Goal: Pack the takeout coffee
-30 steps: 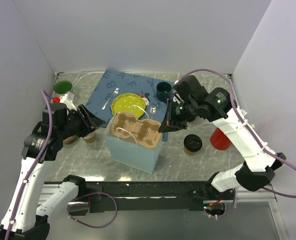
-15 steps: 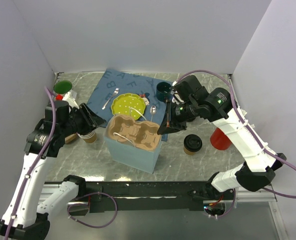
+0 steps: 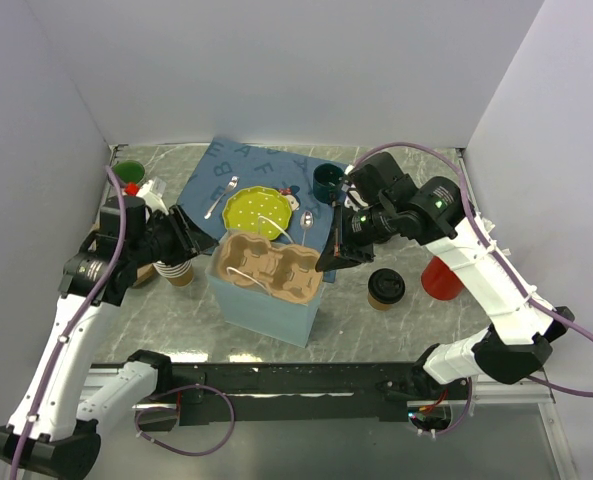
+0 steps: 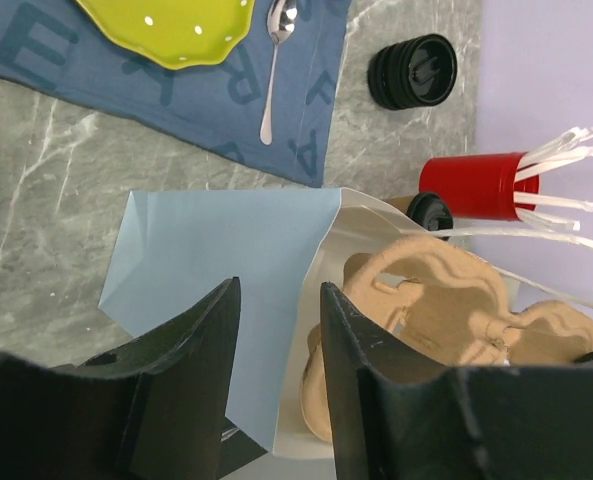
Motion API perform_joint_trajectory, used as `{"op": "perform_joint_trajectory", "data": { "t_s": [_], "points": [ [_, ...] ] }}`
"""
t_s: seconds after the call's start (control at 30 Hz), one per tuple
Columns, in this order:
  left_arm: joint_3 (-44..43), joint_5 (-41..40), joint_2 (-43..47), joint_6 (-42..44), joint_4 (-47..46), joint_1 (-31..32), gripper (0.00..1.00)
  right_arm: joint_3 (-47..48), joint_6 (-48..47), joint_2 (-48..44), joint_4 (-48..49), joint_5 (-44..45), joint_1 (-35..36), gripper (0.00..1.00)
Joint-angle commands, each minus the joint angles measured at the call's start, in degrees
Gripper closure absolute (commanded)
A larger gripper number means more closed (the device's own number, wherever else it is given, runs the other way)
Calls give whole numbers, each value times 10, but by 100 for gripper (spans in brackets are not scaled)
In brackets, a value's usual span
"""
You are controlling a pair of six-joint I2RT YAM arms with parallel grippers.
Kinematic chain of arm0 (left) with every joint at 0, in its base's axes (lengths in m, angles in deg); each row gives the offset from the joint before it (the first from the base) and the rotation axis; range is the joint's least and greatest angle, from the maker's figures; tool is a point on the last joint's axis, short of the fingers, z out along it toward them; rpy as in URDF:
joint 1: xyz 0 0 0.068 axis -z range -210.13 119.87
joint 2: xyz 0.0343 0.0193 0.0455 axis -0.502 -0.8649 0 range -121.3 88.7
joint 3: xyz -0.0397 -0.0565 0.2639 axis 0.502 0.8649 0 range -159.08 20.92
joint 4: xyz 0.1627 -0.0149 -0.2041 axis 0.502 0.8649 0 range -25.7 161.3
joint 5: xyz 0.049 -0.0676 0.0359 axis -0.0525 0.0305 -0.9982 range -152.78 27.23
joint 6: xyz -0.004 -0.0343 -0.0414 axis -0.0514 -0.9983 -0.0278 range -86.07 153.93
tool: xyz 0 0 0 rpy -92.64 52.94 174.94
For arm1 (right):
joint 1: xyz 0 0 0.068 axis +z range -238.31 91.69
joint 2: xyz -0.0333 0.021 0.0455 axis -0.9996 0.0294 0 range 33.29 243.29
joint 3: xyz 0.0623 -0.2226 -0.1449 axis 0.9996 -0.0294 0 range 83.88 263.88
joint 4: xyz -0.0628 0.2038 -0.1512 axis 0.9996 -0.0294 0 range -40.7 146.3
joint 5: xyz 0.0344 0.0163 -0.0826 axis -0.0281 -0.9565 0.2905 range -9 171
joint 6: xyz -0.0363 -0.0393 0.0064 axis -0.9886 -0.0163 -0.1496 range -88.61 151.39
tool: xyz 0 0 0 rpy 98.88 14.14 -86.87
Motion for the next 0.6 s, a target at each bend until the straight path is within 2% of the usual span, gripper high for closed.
{"op": "perform_joint_trajectory", "data": {
  "t_s": [0.0,0.07,0.1,0.17,0.2,0.3,0.57],
  "points": [
    [-9,28,-3,24,-26,0,58,-8,1,-23,-92,-17,-2,100],
    [-4,34,-2,24,-32,0,60,-7,5,-24,-88,-25,-3,100],
    [-3,36,-2,24,-33,0,68,-8,6,-26,-86,-28,-3,100],
    [-1,37,-1,24,-31,0,76,-13,14,-28,-77,-35,-3,100],
    [0,39,0,21,-32,0,85,-15,17,-30,-75,-37,-2,100],
    [8,45,11,10,-41,0,98,-14,26,-28,-65,-45,-2,100],
    [14,48,23,5,-40,0,99,14,26,-4,-67,-45,-2,99]
  ]
}}
